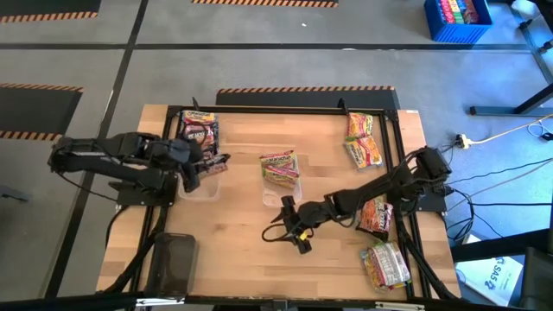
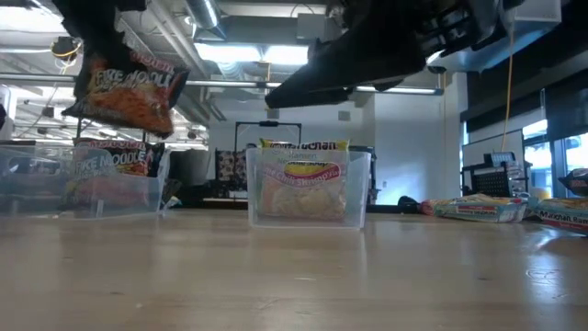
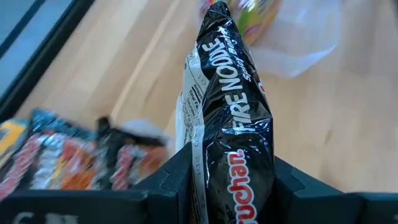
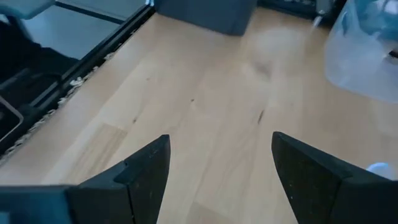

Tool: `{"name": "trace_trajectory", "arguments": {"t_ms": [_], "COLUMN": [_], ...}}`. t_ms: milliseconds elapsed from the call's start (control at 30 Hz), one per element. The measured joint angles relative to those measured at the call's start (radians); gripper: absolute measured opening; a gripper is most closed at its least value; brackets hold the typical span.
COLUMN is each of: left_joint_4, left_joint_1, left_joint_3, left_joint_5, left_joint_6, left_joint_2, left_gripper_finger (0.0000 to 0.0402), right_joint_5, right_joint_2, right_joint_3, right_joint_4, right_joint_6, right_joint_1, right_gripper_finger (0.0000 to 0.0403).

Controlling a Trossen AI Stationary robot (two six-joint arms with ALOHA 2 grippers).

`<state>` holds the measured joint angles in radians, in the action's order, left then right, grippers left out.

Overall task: Sort Maruchan noodles
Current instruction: Put the black noodle pack into the left transparent bin

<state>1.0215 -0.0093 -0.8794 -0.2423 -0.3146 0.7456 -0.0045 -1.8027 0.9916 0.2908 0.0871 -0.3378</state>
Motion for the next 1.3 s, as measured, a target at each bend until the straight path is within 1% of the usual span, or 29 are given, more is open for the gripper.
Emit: {"name": "trace_trajectory", "arguments": {"t_ms": [133, 300, 533, 667, 900, 1300], "left_joint_4": [0.059, 0.059, 0.052, 0.040, 0.031, 0.036], "left_joint_1": [0.056, 0.101, 0.130, 0.151, 0.191, 0.254], "left_joint_3": [0.008, 0.063, 0.130, 0.132, 0.132, 0.132], "left_joint_5": [0.006, 0.077, 0.058, 0.051, 0.048, 0.077], "left_joint_6": [0.066, 0.134, 0.161, 0.173, 0.229, 0.250], "left_joint_2": [-0.010, -0.009, -0.021, -0.020, -0.019, -0.019], "left_gripper_finger": [0.0117, 0.0117, 0.0117, 0.0117, 0.0117, 0.0117], "right_joint_5": [-0.004, 0.015, 0.009, -0.015, -0.016, -0.016], "right_joint_2": [0.000, 0.000, 0.000, 0.000, 0.000, 0.000], "right_joint_3": [0.000, 0.000, 0.000, 0.000, 0.000, 0.000], "right_joint_4": [-0.006, 0.014, 0.041, 0.041, 0.030, 0.029], "right_joint_6": [-0.004, -0.004, 0.015, 0.015, 0.015, 0.015], "right_joint_1": [-0.002, 0.003, 0.005, 0.004, 0.004, 0.004], "right_gripper_finger": [0.0264, 0.0264, 0.0264, 0.0264, 0.0264, 0.0264]}}
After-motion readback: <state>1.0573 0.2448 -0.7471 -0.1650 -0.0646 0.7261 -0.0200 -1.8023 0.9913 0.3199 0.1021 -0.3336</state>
